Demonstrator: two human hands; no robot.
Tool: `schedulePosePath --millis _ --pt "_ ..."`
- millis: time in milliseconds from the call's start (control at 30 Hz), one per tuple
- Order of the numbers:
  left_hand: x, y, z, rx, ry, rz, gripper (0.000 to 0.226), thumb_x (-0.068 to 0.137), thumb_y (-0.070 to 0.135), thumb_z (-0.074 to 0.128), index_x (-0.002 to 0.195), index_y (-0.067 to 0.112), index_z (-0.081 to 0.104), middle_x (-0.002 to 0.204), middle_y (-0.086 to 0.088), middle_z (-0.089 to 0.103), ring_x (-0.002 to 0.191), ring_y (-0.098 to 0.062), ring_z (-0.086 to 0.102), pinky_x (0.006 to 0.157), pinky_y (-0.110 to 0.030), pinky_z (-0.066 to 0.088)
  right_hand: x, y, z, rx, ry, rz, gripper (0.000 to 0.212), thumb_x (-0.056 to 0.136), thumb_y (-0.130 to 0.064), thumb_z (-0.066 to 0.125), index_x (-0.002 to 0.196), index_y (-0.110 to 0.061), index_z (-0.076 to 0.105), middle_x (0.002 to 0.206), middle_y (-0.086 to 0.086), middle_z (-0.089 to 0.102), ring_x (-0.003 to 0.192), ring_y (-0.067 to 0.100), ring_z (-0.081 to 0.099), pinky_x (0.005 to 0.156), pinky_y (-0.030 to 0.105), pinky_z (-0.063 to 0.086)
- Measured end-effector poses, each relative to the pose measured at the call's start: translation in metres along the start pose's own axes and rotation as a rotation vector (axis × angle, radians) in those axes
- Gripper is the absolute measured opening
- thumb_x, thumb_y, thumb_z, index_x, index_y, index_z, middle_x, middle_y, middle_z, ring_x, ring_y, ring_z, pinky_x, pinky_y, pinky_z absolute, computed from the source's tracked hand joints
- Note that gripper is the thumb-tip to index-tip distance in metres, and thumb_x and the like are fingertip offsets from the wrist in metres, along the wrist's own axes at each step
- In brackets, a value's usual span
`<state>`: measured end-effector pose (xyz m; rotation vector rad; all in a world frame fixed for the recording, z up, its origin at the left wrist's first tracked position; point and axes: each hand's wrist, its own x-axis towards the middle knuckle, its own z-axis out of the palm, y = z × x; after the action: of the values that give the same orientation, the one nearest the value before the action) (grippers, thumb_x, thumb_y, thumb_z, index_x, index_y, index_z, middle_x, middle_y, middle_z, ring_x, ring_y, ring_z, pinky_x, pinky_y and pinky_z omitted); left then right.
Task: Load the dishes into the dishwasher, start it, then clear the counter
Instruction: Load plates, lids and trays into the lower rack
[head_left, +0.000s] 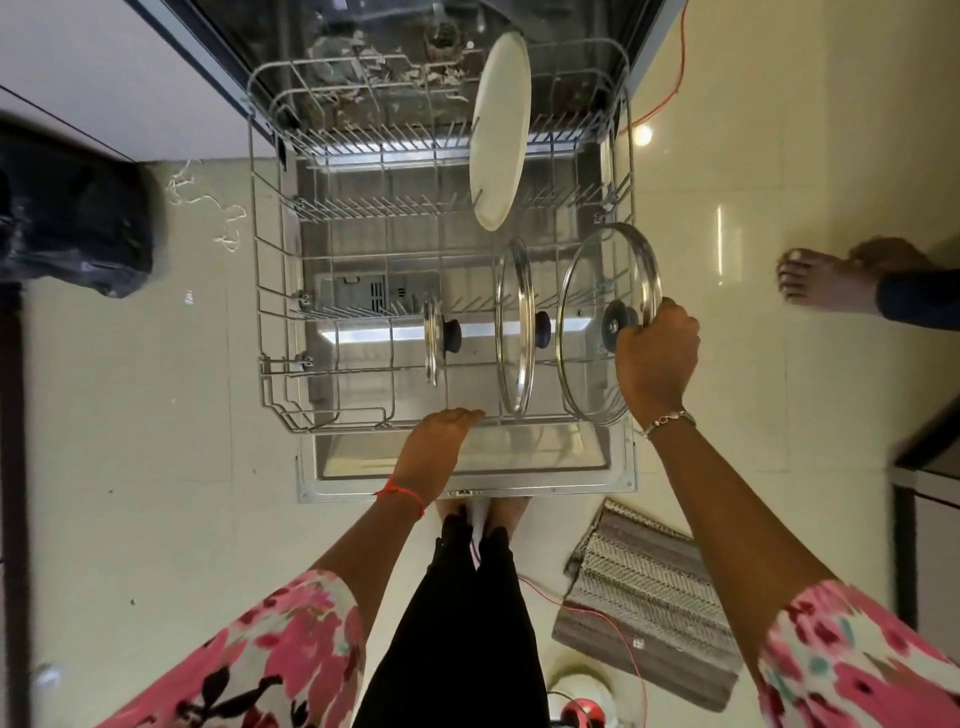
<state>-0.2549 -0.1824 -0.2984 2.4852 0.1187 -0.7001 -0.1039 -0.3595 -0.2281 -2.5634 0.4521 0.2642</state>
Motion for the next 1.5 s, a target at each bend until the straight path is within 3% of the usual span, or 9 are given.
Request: schedulePosePath --millis 167,367,533,733,900,1133,1200,1333,1500 --pt "0.003 -0.002 0.0 -0.032 0.006 -0.007 0.061 0.082 -0.021 0.037 0.131 0.013 0.052 0.125 -0.011 0.059 0.116 -0.028 0.055 0.102 -0.033 0.041 0.004 0.0 0.017 -0.035 -0.034 -0.045 0.019 0.09 -0.006 0.051 0.103 0.006 0.059 0.097 0.023 0.065 0.09 0.034 0.062 0.069 0.031 0.046" --pt "0.003 -0.002 -0.001 -0.064 -0.005 -0.014 0.057 0.084 -0.018 0.037 0.13 0.011 0.053 0.124 -0.011 0.06 0.115 -0.027 0.055 0.101 -0.03 0.038 0.007 0.003 0.042 -0.053 -0.081 -0.09 0.024 0.089 -0.009 0.056 0.109 0.004 0.059 0.093 0.018 0.067 0.086 0.028 0.064 0.064 0.024 0.041" --pt "0.003 -0.001 -0.002 -0.058 -0.018 -0.019 0.06 0.083 -0.019 0.037 0.131 0.014 0.052 0.124 -0.009 0.06 0.114 -0.025 0.055 0.1 -0.028 0.039 0.006 0.006 0.056 -0.026 -0.137 -0.094 0.028 0.09 -0.009 0.056 0.115 0.004 0.056 0.098 0.021 0.066 0.089 0.031 0.065 0.073 0.031 0.052" --pt "0.003 -0.002 -0.004 -0.048 -0.077 -0.039 0.056 0.087 -0.013 0.041 0.135 0.014 0.046 0.129 -0.009 0.056 0.119 -0.023 0.052 0.102 -0.026 0.036 0.001 0.009 0.056 -0.033 -0.241 -0.072 0.049 0.087 -0.02 0.063 0.128 -0.002 0.044 0.108 0.018 0.064 0.099 0.032 0.062 0.08 0.038 0.051" --pt "-0.003 0.004 -0.017 0.0 -0.123 -0.022 0.046 0.098 0.014 0.043 0.143 0.011 0.032 0.144 -0.008 0.04 0.134 -0.021 0.035 0.111 -0.023 0.021 -0.002 0.01 0.049 0.003 -0.394 -0.04 0.069 0.084 -0.016 0.067 0.141 -0.006 0.03 0.122 0.018 0.058 0.108 0.032 0.06 0.092 0.042 0.05" --pt "-0.032 0.003 -0.062 0.011 -0.091 -0.046 0.049 0.098 0.023 0.044 0.144 0.012 0.029 0.148 -0.006 0.034 0.137 -0.019 0.028 0.112 -0.025 0.017 -0.019 -0.005 0.023 0.052 -0.452 -0.033 0.064 0.087 -0.015 0.062 0.14 -0.001 0.028 0.129 0.024 0.051 0.114 0.037 0.054 0.096 0.047 0.047" --pt "-0.045 0.004 -0.082 0.016 -0.069 -0.042 0.051 0.097 0.025 0.045 0.143 0.012 0.029 0.148 -0.006 0.034 0.137 -0.019 0.028 0.113 -0.026 0.016 -0.027 -0.021 0.008 0.034 -0.442 -0.07 0.061 0.089 -0.014 0.058 0.14 -0.001 0.028 0.129 0.022 0.051 0.116 0.037 0.053 0.096 0.042 0.046" --pt "-0.075 0.009 -0.132 0.021 -0.013 -0.063 0.054 0.096 0.029 0.048 0.143 0.011 0.029 0.149 -0.006 0.032 0.138 -0.019 0.025 0.113 -0.027 0.014 -0.052 -0.062 -0.03 -0.119 -0.453 -0.22 0.055 0.093 -0.018 0.052 0.14 -0.002 0.027 0.119 0.022 0.055 0.107 0.037 0.056 0.083 0.038 0.047" --pt "-0.128 0.011 -0.204 0.07 0.117 -0.092 0.061 0.094 0.037 0.048 0.145 0.012 0.026 0.153 -0.005 0.025 0.142 -0.019 0.019 0.115 -0.028 0.008 -0.096 -0.137 -0.076 -0.334 -0.468 -0.591 0.052 0.096 -0.027 0.045 0.137 0.001 0.032 0.13 0.022 0.048 0.117 0.037 0.049 0.092 0.042 0.044"
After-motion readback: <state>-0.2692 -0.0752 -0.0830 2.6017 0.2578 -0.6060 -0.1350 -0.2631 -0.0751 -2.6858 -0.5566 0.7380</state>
